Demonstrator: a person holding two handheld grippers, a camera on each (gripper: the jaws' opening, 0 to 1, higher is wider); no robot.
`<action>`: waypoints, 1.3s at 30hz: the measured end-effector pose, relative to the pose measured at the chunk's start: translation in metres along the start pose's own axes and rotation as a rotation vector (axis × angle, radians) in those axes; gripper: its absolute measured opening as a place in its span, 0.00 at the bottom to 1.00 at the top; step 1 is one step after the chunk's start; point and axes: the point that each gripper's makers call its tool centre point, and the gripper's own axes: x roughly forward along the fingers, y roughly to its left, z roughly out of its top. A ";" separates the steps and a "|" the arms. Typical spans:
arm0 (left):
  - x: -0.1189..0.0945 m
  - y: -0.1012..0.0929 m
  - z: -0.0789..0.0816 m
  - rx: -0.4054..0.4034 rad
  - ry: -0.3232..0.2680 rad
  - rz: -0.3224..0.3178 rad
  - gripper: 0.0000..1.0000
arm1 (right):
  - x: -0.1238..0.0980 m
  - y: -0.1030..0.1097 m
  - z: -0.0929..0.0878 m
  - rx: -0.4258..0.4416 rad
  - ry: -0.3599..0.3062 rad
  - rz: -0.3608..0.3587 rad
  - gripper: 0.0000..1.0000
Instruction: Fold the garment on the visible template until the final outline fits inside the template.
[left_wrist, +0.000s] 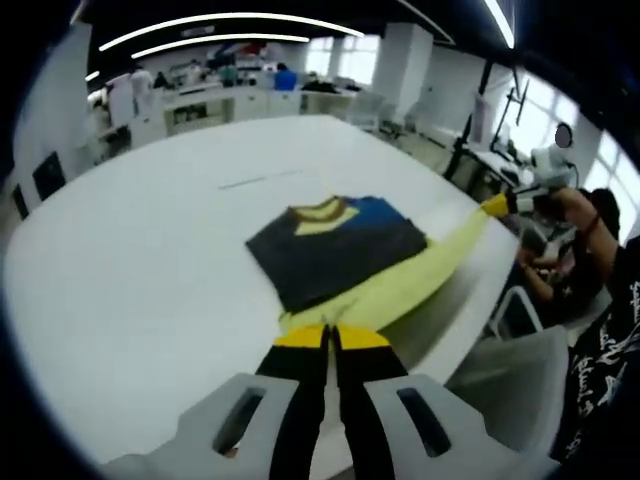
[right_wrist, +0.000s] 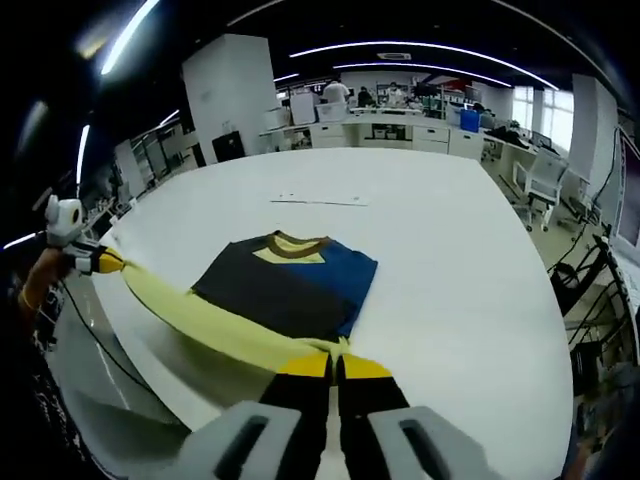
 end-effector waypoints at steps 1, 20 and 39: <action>0.001 0.001 0.002 -0.001 -0.005 0.002 0.00 | 0.001 0.000 0.002 -0.002 -0.003 0.000 0.00; 0.032 0.037 0.054 0.008 -0.071 0.046 0.00 | 0.039 -0.024 0.051 -0.035 -0.044 -0.008 0.00; 0.071 0.082 0.088 -0.053 -0.154 0.148 0.00 | 0.089 -0.042 0.094 -0.016 -0.099 -0.019 0.00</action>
